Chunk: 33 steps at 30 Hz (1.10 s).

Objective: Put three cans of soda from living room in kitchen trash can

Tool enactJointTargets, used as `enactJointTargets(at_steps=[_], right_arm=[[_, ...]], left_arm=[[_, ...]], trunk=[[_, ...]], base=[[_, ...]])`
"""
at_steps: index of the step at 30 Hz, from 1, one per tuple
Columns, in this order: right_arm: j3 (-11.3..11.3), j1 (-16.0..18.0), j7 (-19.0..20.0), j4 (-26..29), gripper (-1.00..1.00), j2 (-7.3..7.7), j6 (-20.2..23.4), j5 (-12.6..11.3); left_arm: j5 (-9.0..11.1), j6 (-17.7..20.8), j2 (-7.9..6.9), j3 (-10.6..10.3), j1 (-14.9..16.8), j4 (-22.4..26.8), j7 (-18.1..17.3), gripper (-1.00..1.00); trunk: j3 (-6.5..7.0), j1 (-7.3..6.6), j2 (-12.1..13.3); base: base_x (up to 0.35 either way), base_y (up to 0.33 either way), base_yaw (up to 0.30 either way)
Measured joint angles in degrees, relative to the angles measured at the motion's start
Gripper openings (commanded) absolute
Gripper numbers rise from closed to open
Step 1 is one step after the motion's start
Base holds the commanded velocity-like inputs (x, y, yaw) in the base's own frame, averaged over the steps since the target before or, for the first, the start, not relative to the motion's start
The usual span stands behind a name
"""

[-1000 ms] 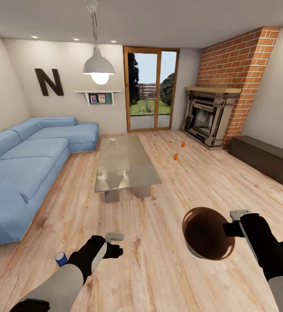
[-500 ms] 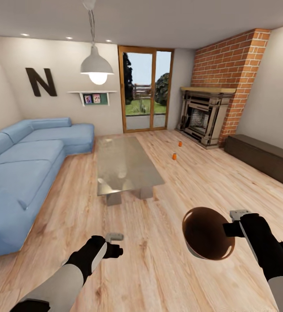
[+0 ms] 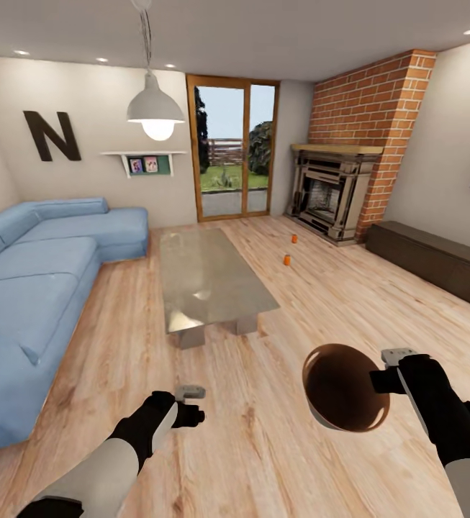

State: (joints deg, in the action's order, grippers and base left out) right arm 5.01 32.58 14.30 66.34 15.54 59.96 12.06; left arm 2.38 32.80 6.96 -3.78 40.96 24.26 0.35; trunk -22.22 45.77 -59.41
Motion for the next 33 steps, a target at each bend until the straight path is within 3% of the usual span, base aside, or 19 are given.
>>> enactJointTargets(at_steps=[16,33], right_arm=[[-0.01,0.0,0.01,0.0,-1.0,-0.05,-0.01,0.15],[-0.01,0.0,0.01,0.0,-1.0,-0.04,-0.01,0.08]], left_arm=[[0.0,-0.01,0.05,-0.03,-0.01,0.0,-0.08,1.0],[-0.05,-0.05,0.07,-0.16,-0.01,0.0,-0.09,1.0]], trunk=[[0.0,0.0,0.0],[0.0,0.0,0.0]], base=[[0.089,0.326,-0.088],[0.082,0.327,-0.011]])
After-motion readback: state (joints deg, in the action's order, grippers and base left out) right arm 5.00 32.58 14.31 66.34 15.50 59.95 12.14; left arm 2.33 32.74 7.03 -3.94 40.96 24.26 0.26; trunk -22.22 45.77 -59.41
